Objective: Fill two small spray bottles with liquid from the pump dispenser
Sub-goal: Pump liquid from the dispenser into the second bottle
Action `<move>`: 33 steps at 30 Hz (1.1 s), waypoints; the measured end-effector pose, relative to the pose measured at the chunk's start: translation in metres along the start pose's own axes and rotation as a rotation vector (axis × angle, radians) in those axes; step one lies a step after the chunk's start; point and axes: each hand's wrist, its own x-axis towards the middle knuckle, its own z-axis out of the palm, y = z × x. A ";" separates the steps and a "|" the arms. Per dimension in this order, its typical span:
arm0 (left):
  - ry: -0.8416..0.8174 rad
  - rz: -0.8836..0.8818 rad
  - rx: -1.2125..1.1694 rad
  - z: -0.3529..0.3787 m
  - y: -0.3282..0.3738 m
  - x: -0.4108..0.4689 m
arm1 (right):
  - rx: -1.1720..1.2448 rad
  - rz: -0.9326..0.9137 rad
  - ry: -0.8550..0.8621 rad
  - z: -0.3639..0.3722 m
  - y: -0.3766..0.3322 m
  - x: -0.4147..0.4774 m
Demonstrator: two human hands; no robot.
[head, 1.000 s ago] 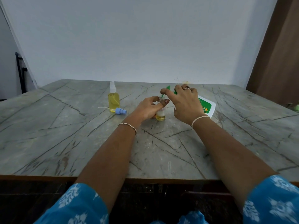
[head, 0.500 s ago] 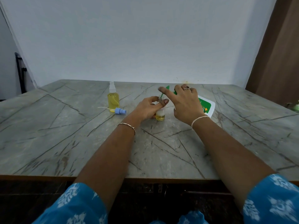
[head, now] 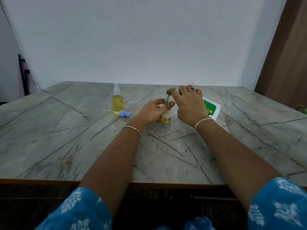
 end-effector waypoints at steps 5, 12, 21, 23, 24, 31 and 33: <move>0.010 0.001 0.008 -0.001 0.000 -0.001 | -0.036 -0.018 -0.002 0.002 0.004 -0.004; 0.007 0.016 0.031 -0.002 -0.001 -0.002 | -0.057 -0.028 -0.014 0.003 0.008 -0.006; -0.006 -0.002 0.002 -0.002 0.001 -0.002 | -0.012 0.000 -0.016 0.000 0.000 -0.001; -0.005 0.002 0.009 -0.001 0.001 -0.003 | -0.012 -0.002 -0.010 0.000 0.000 -0.002; -0.005 0.001 0.011 -0.002 0.001 -0.002 | -0.014 -0.005 -0.009 0.001 0.001 -0.002; -0.024 -0.007 -0.027 -0.003 0.001 -0.003 | -0.022 -0.038 0.005 0.001 0.008 -0.007; -0.024 -0.004 -0.033 -0.003 0.001 -0.003 | -0.018 -0.036 -0.006 0.001 0.008 -0.007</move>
